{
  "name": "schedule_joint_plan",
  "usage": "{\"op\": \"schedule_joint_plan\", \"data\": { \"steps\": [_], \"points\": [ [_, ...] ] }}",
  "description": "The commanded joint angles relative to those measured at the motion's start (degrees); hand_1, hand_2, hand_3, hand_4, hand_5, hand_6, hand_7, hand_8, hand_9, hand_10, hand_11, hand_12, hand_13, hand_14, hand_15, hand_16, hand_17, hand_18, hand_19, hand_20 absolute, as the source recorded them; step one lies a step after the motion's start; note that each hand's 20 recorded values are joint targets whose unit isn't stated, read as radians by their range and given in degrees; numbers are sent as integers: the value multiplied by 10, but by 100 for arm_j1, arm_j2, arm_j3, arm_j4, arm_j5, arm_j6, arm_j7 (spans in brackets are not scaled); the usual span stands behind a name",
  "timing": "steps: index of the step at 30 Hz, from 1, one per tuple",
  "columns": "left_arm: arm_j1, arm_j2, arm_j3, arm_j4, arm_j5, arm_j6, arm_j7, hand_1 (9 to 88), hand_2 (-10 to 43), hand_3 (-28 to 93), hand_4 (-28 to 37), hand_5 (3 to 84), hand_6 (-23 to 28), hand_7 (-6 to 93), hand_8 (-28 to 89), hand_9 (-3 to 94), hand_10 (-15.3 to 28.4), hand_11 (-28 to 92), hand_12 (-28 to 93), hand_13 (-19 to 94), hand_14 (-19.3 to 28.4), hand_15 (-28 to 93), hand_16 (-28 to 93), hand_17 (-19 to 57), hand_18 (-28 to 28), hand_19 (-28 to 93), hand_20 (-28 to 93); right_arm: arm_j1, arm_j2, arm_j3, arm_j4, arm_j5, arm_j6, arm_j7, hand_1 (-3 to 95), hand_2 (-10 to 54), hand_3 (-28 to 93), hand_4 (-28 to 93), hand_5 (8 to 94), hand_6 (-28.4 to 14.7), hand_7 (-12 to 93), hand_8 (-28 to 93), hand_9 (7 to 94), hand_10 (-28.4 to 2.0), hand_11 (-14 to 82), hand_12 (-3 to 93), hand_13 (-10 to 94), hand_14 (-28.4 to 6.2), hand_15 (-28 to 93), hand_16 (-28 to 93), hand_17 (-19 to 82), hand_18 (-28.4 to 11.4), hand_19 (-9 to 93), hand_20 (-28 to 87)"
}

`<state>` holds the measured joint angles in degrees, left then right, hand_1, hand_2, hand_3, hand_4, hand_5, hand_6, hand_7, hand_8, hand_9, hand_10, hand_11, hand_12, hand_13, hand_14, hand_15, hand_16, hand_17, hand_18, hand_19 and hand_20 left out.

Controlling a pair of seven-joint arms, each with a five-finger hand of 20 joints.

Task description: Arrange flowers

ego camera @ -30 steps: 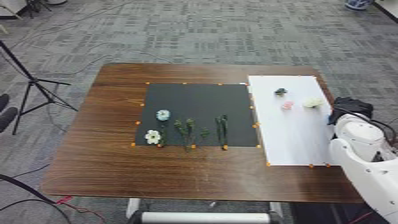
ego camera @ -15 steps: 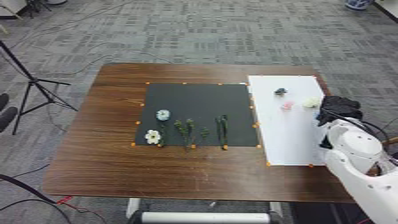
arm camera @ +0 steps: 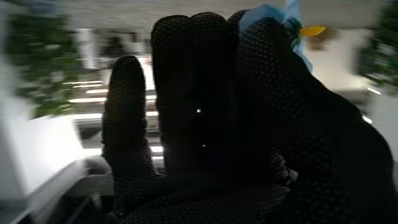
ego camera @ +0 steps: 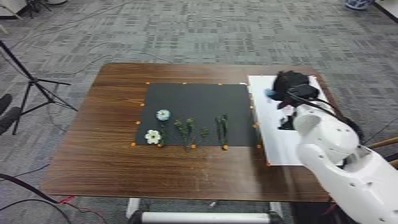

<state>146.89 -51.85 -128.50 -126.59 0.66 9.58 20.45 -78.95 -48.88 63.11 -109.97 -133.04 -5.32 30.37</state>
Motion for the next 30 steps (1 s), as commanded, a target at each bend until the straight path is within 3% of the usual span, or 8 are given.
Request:
{"op": "schedule_joint_plan", "data": {
  "steps": [1, 3, 5, 8, 10, 12, 23, 30],
  "points": [
    [-73, 28, 74, 35, -13, 26, -26, 303, 228, 414, -283, 378, 93, 61, -56, 330, 139, 108, 134, 246, 139, 221, -17, -40, 132, 234, 110, 973, -1135, -1078, 612, 42, 163, -720, 592, -92, 676, -283, 784, -5, 259, 46, 815, -99, 66, 274, 634, -77, 400, 322, 256, -236, 757, 235],
    [-124, 55, 121, 53, 8, 10, -61, 292, 228, 433, -283, 378, 93, 62, -56, 330, 139, 109, 133, 246, 138, 221, -17, -40, 132, 234, 110, 1152, -1362, -1310, 819, 125, 127, -812, 592, -92, 676, -283, 785, -4, 260, 45, 816, -98, 66, 274, 634, -75, 401, 323, 256, -236, 757, 235],
    [-171, 72, 154, 66, 34, 13, -116, 284, 226, 449, -283, 378, 93, 62, -57, 330, 139, 109, 133, 246, 138, 221, -17, -40, 132, 235, 110, 1316, -1520, -1601, 1092, 58, 422, -937, 591, -93, 678, -283, 785, -4, 261, 43, 817, -98, 66, 274, 635, -74, 401, 324, 256, -236, 757, 235],
    [-254, 99, 177, 91, 163, 53, -247, 260, 216, 520, -283, 378, 93, 63, -57, 331, 139, 109, 133, 247, 137, 222, -17, -41, 133, 235, 110, 1552, -1701, -1956, 1395, 43, 447, -1023, 587, -94, 682, -283, 785, -3, 266, 40, 818, -97, 67, 276, 635, -72, 400, 327, 257, -235, 756, 235],
    [-330, 140, 219, 129, 136, 43, -286, 245, 212, 554, -283, 379, 92, 64, -57, 330, 138, 111, 133, 247, 137, 222, -18, -40, 133, 236, 110, 1708, -1733, -2266, 1638, -31, 697, -1101, 586, -94, 683, -283, 785, -2, 269, 37, 819, -97, 67, 278, 635, -72, 400, 329, 258, -232, 755, 236],
    [-357, 135, 248, 117, 119, 97, -275, 244, 211, 562, -283, 379, 92, 65, -57, 331, 138, 113, 134, 247, 136, 222, -18, -40, 132, 237, 110, 1853, -1794, -2499, 1867, -56, 813, -1198, 586, -95, 684, -283, 786, -1, 271, 35, 820, -96, 66, 279, 636, -70, 399, 330, 258, -231, 755, 236],
    [-509, 215, 372, 206, 105, 93, -288, 246, 208, 565, -283, 379, 91, 68, -59, 332, 137, 115, 132, 249, 136, 226, -20, -40, 133, 240, 109, 2332, -1738, -3545, 2735, -1178, 1621, -1265, 584, -95, 686, -283, 793, 3, 277, 26, 830, -93, 60, 285, 645, -63, 396, 343, 263, -229, 761, 247],
    [-388, 151, 305, 113, 97, 64, -257, 242, 208, 571, -283, 381, 91, 69, -59, 332, 135, 116, 131, 250, 136, 227, -20, -40, 133, 239, 108, 2612, -1612, -4077, 2906, -1832, 2022, -1099, 582, -95, 688, -283, 792, 5, 283, 20, 830, -95, 61, 286, 645, -62, 393, 348, 262, -229, 761, 255]
  ]
}}
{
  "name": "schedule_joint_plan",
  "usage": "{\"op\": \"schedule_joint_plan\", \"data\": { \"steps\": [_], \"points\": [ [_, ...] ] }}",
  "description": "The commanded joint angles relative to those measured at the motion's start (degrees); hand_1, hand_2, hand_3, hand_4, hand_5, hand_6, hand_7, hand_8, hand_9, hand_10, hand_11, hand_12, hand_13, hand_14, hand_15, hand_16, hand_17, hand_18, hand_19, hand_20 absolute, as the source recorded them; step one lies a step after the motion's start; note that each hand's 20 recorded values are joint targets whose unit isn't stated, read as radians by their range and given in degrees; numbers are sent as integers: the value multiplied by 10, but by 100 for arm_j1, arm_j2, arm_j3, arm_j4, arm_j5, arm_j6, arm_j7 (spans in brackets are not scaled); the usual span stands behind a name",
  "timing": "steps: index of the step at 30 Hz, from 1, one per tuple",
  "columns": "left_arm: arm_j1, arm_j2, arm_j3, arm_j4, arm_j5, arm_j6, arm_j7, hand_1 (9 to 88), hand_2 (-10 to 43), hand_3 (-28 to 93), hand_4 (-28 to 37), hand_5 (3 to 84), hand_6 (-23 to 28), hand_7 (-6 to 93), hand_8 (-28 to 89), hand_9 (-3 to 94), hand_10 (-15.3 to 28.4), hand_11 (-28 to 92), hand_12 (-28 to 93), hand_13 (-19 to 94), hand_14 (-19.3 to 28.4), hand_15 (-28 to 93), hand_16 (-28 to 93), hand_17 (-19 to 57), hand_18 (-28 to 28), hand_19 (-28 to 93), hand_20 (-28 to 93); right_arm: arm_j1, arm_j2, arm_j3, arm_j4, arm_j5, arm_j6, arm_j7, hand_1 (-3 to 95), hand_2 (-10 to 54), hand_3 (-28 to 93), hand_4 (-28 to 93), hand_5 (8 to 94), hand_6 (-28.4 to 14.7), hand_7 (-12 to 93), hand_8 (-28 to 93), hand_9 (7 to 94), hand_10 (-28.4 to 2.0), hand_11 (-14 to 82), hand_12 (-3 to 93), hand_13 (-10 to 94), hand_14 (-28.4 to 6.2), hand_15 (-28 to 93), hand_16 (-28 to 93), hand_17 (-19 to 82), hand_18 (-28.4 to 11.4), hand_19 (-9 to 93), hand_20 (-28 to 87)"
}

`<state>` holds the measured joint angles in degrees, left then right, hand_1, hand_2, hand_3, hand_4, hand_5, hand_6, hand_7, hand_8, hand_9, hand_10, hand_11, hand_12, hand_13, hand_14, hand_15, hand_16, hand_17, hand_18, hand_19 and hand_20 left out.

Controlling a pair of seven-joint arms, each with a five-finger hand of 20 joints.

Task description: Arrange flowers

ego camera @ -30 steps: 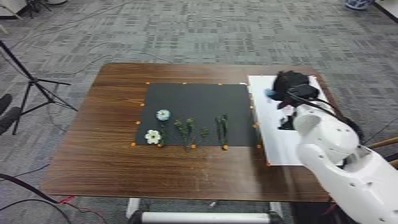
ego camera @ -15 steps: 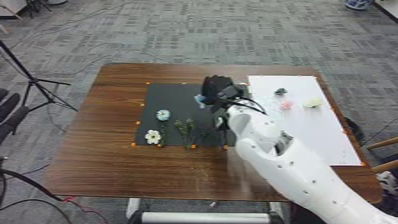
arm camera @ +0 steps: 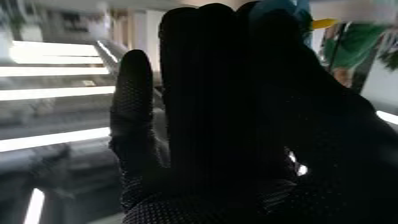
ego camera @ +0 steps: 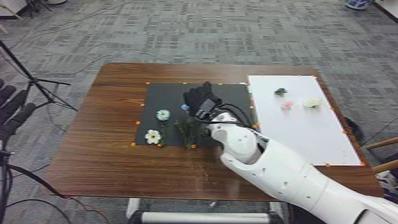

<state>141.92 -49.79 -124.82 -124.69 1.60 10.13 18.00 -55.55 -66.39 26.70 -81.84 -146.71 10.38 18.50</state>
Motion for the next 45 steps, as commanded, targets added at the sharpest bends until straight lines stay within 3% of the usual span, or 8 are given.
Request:
{"op": "schedule_joint_plan", "data": {
  "steps": [1, 5, 8, 10, 13, 18, 39, 45],
  "points": [
    [79, -39, -34, -58, 3, 16, -10, 242, 207, 571, -283, 381, 91, 70, -59, 332, 136, 116, 131, 250, 136, 227, -21, -40, 133, 239, 108, 303, 133, -476, 131, -527, 524, 84, 582, -95, 688, -283, 792, 5, 284, 20, 830, -95, 62, 285, 645, -62, 393, 348, 261, -229, 761, 256],
    [67, -39, -9, -52, -5, 29, -15, 240, 207, 577, -283, 381, 91, 71, -60, 332, 135, 116, 131, 251, 135, 227, -21, -39, 132, 240, 109, 400, 164, -671, 164, -785, 741, 130, 582, -95, 691, -283, 790, 4, 286, 19, 830, -94, 61, 286, 643, -62, 395, 350, 259, -231, 762, 261],
    [51, 3, 38, -44, -265, -30, 97, 239, 206, 580, -283, 380, 90, 71, -60, 332, 135, 117, 132, 251, 134, 228, -20, -39, 132, 240, 108, 479, 228, -832, 102, -878, 742, 106, 579, -95, 694, -283, 790, 3, 287, 18, 829, -93, 61, 287, 639, -65, 397, 350, 257, -232, 763, 264],
    [50, 14, 20, -33, -129, 9, 39, 238, 206, 584, -283, 380, 90, 71, -60, 333, 135, 117, 132, 251, 135, 230, -20, -39, 132, 240, 109, 548, 236, -954, 113, -877, 813, 172, 575, -95, 698, -283, 787, 2, 288, 18, 819, -94, 63, 283, 632, -70, 404, 344, 251, -234, 761, 268],
    [-5, 44, 55, 3, -250, 0, 99, 235, 205, 593, -283, 381, 90, 71, -61, 333, 135, 118, 131, 252, 135, 234, -20, -38, 132, 240, 108, 616, 147, -1028, 261, -872, 988, 463, 573, -95, 701, -283, 783, 1, 289, 21, 810, -95, 70, 276, 627, -72, 412, 335, 246, -236, 761, 274],
    [-58, 83, 70, 31, -197, -15, 84, 235, 204, 596, -283, 380, 89, 74, -61, 334, 135, 119, 131, 252, 136, 236, -21, -37, 132, 240, 108, 1003, 177, -1416, 526, -918, 1339, 686, 582, -95, 695, -283, 794, -4, 284, 22, 819, -95, 70, 278, 627, -74, 420, 331, 246, -241, 764, 282],
    [77, 22, -57, -41, -183, 3, 1, 233, 199, 614, -283, 380, 88, 74, -61, 333, 131, 121, 130, 253, 134, 240, -22, -36, 130, 240, 109, 593, 488, -915, -23, -1000, 431, -604, 555, -95, 702, -283, 752, 14, 317, -13, 773, -87, 94, 251, 580, -60, 422, 320, 199, -218, 718, 303],
    [122, 15, -96, -109, -263, 190, 58, 232, 199, 616, -283, 380, 88, 75, -62, 334, 130, 123, 130, 254, 134, 242, -21, -35, 130, 239, 109, 512, 537, -847, -211, -997, 248, -693, 526, -95, 718, -283, 726, 11, 300, -31, 734, -92, 143, 201, 559, -82, 455, 268, 193, -219, 709, 313]
  ]
}}
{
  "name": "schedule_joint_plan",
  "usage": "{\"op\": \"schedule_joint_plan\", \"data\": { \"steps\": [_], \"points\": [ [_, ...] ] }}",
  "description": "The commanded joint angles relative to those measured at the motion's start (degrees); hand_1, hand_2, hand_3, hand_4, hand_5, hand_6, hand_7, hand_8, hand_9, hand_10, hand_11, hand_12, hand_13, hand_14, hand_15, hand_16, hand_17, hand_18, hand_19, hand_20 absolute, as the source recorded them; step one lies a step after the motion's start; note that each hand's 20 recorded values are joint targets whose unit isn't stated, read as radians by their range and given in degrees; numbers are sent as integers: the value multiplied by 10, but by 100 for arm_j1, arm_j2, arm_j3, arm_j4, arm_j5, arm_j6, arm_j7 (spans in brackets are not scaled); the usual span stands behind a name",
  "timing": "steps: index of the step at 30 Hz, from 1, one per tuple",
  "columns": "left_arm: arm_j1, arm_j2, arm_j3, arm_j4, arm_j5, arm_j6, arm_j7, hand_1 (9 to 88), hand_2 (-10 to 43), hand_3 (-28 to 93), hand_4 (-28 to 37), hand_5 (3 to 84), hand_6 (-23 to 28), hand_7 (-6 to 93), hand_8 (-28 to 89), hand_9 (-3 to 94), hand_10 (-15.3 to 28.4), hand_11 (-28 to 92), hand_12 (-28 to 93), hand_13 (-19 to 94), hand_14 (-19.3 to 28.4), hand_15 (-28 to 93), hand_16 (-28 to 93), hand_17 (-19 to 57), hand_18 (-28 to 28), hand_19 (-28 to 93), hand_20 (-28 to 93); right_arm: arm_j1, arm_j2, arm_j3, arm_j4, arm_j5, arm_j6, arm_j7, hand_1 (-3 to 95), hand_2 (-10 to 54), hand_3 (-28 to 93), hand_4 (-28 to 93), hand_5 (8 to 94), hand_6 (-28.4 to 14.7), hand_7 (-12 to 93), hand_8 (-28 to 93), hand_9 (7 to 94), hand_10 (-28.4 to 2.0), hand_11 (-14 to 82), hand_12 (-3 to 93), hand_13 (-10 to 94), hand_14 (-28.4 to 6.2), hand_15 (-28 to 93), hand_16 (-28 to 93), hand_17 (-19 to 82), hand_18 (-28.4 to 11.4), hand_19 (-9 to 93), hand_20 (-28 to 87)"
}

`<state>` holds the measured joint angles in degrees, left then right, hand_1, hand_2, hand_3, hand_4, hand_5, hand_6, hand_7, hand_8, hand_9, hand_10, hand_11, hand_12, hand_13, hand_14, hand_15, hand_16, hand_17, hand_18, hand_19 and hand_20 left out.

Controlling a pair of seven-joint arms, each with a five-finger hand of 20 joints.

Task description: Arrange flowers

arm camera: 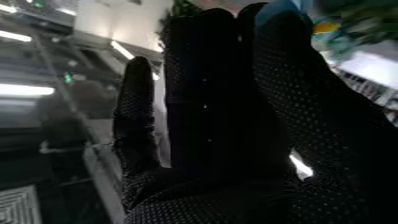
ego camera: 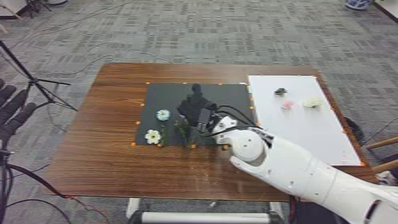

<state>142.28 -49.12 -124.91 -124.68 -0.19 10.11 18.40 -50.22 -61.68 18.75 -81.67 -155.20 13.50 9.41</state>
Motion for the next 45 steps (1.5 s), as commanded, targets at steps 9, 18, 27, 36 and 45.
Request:
{"op": "schedule_joint_plan", "data": {
  "steps": [9, 18, 27, 36, 45],
  "points": [
    [69, -16, -69, -96, -158, 235, 108, 229, 199, 626, -283, 384, 89, 79, -63, 337, 133, 126, 128, 256, 136, 253, -21, -33, 128, 240, 110, -18, 25, 97, -306, -107, -144, 280, 480, -95, 761, -283, 693, 7, 250, -41, 695, -111, 167, 152, 537, -103, 490, 187, 183, -225, 702, 324],
    [115, -56, -72, -108, -179, 227, 139, 228, 198, 630, -283, 386, 90, 81, -64, 337, 132, 126, 127, 256, 136, 259, -24, -32, 128, 240, 110, -360, -83, 667, -469, 8, -616, 410, 452, -95, 792, -283, 677, 8, 221, -58, 676, -121, 158, 151, 525, -111, 493, 178, 179, -229, 698, 324],
    [239, -155, -209, -172, -151, 136, 141, 229, 197, 631, -283, 386, 89, 83, -65, 339, 133, 128, 127, 257, 137, 262, -25, -33, 128, 240, 109, -1486, 127, 2484, -1832, 1330, -2065, 776, 391, -58, 814, -278, 626, -17, 183, -132, 628, -150, 141, 149, 509, -139, 512, 173, 194, -242, 715, 327],
    [329, -188, -306, -192, -152, 198, 147, 232, 196, 630, -283, 389, 92, 81, -64, 339, 136, 128, 126, 255, 141, 265, -24, -35, 129, 240, 109, -2209, 189, 3271, -3157, 3226, -4066, 1548, 362, 44, 769, -250, 632, -46, 143, -110, 662, -182, 157, 162, 508, -178, 578, 194, 188, -270, 739, 332],
    [250, -130, -259, -149, -124, 163, 64, 232, 196, 630, -283, 388, 92, 80, -64, 338, 137, 126, 127, 256, 142, 267, -24, -37, 130, 241, 109, -2568, -95, 3661, -3383, 4193, -5510, 1761, 344, 61, 725, -234, 657, -62, 142, -96, 684, -209, 190, 178, 492, -211, 646, 230, 179, -283, 746, 359]
  ]
}}
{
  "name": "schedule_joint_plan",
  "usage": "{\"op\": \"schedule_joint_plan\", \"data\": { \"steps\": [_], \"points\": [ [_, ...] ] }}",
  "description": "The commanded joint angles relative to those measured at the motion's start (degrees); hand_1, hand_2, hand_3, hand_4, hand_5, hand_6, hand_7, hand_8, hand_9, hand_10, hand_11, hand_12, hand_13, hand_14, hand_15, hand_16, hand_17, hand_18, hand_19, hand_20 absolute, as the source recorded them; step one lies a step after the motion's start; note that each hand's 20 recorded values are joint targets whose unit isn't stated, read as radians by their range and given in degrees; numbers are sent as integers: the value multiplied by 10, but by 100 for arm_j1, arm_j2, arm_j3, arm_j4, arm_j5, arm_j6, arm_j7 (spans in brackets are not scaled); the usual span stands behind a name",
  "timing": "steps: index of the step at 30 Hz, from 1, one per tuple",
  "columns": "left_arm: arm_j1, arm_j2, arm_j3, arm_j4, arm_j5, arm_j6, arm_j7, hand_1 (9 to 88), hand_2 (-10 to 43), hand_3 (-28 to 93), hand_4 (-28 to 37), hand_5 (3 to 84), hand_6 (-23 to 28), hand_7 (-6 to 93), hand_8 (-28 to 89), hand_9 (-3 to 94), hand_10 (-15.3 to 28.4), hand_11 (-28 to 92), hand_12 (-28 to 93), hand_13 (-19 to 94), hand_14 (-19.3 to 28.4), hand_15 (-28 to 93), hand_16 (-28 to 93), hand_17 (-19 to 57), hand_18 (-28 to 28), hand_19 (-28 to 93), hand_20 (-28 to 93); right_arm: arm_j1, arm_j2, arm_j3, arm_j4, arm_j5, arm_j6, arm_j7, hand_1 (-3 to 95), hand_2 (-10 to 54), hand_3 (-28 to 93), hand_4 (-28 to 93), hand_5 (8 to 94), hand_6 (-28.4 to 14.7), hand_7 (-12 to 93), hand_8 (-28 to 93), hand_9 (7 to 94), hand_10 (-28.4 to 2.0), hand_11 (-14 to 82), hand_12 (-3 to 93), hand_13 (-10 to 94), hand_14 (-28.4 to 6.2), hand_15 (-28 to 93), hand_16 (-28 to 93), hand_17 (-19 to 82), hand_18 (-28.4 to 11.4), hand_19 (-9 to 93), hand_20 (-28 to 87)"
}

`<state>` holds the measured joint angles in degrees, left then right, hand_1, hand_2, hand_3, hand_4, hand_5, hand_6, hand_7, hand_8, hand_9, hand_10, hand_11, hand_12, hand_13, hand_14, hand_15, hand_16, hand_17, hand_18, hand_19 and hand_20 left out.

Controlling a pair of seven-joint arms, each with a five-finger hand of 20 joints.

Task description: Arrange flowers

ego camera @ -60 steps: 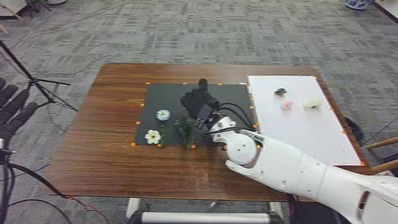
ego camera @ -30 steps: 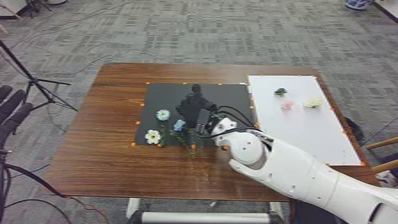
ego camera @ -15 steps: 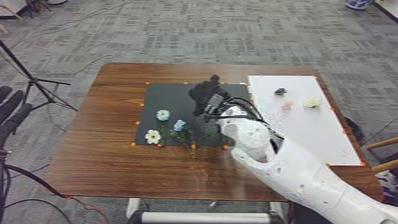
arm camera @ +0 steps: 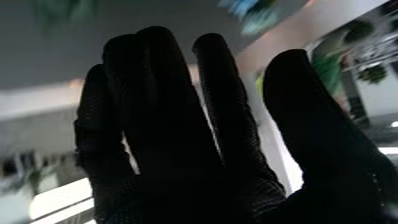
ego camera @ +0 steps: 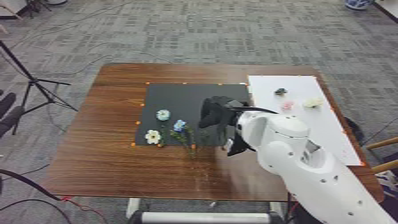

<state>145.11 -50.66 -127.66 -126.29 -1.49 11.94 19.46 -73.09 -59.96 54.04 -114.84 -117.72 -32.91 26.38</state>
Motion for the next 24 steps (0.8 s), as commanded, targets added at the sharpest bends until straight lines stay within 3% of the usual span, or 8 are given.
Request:
{"op": "schedule_joint_plan", "data": {
  "steps": [1, 18, 24],
  "points": [
    [-24, 10, 12, 11, 9, -32, -51, 232, 196, 631, -283, 388, 92, 80, -64, 338, 137, 126, 127, 255, 143, 267, -24, -37, 130, 241, 109, -304, -294, 165, -84, 559, -974, 83, 342, 66, 719, -233, 658, -61, 143, -97, 680, -210, 189, 177, 489, -212, 647, 231, 177, -283, 744, 361],
    [7, -31, 17, -8, -3, -32, -52, 231, 200, 626, -283, 389, 93, 78, -63, 337, 138, 124, 127, 253, 144, 269, -24, -38, 130, 240, 109, -462, -628, -28, -45, 871, -1290, 270, 313, 104, 697, -221, 671, -62, 160, -99, 679, -217, 187, 174, 484, -220, 661, 229, 178, -284, 740, 390],
    [27, -40, 17, -17, 9, -44, -60, 230, 200, 628, -283, 389, 94, 77, -63, 337, 138, 125, 128, 253, 144, 270, -24, -38, 130, 242, 109, -401, -647, -183, 124, 860, -1123, 427, 311, 107, 693, -220, 664, -61, 143, -102, 665, -218, 177, 169, 482, -221, 659, 223, 178, -284, 738, 394]
  ]
}}
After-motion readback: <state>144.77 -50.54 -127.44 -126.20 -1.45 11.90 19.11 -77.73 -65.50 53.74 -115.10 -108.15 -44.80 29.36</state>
